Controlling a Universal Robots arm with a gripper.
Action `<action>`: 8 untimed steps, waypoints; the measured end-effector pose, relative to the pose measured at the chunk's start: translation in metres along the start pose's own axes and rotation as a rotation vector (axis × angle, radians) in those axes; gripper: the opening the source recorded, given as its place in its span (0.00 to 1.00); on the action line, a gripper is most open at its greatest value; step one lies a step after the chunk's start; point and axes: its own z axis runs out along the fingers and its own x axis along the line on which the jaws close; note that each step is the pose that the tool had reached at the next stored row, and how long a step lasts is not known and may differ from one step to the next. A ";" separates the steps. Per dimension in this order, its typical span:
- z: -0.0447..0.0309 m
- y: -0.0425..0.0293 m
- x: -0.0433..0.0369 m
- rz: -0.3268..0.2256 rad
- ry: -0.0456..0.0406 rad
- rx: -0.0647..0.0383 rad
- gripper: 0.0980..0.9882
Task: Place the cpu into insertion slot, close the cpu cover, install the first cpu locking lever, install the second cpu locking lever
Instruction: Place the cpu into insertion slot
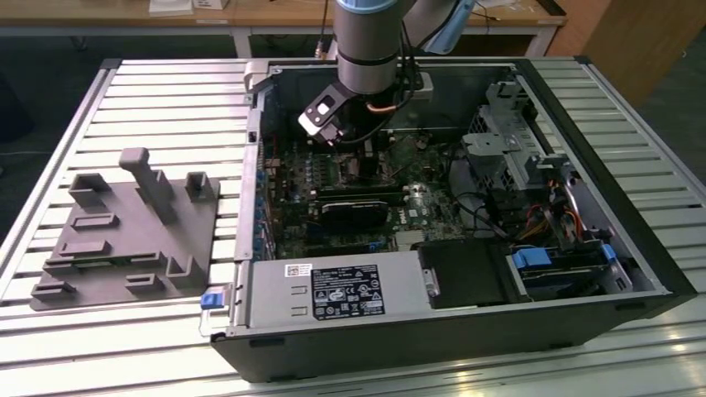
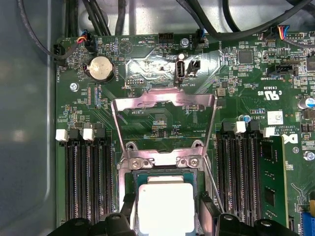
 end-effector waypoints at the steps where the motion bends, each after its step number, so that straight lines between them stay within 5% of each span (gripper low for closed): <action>1: -0.0010 0.0001 0.0000 0.000 0.0000 0.000 0.58; 8: -0.0107 0.0006 0.0002 0.000 0.0000 0.000 0.58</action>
